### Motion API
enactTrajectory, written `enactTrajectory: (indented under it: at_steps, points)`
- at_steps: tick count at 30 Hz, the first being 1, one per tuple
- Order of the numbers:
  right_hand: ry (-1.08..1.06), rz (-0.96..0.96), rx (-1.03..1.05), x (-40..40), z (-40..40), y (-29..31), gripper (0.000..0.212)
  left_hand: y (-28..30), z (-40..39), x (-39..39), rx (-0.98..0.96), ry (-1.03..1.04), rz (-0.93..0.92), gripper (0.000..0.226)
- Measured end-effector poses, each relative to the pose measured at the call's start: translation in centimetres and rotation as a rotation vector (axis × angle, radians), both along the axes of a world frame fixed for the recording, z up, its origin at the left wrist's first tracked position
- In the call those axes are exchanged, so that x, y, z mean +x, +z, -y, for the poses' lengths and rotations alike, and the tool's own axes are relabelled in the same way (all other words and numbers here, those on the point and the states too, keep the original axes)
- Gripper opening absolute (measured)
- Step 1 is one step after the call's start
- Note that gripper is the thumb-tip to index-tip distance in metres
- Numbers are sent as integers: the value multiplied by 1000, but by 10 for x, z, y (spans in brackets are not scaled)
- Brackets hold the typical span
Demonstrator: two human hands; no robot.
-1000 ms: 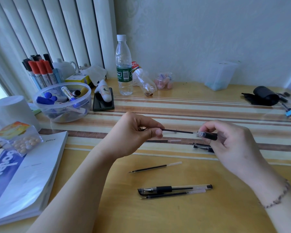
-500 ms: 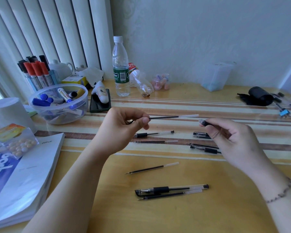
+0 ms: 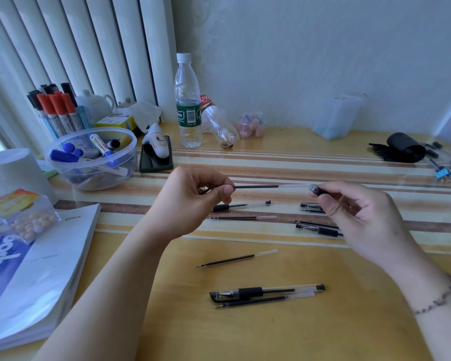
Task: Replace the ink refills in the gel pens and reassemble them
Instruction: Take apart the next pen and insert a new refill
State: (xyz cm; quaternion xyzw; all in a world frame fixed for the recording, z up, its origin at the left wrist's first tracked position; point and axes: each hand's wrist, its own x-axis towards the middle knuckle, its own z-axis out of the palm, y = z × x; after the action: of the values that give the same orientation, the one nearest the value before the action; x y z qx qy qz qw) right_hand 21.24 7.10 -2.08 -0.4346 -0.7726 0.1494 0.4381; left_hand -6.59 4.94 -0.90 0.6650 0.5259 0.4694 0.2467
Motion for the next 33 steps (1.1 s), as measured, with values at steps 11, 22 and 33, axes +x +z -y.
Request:
enactTrajectory:
  at_steps: [11,22,33]
  points:
    - [-108,404,154,6,6,7,23,-6,2,6,-14,112,-429,9]
    - [92,355,14,-24,18,-4,47,-11,14,45,23,-37,-467,59]
    - [99,269,-21,-24,20,-5,39,-8,13,41,61,-18,-475,60]
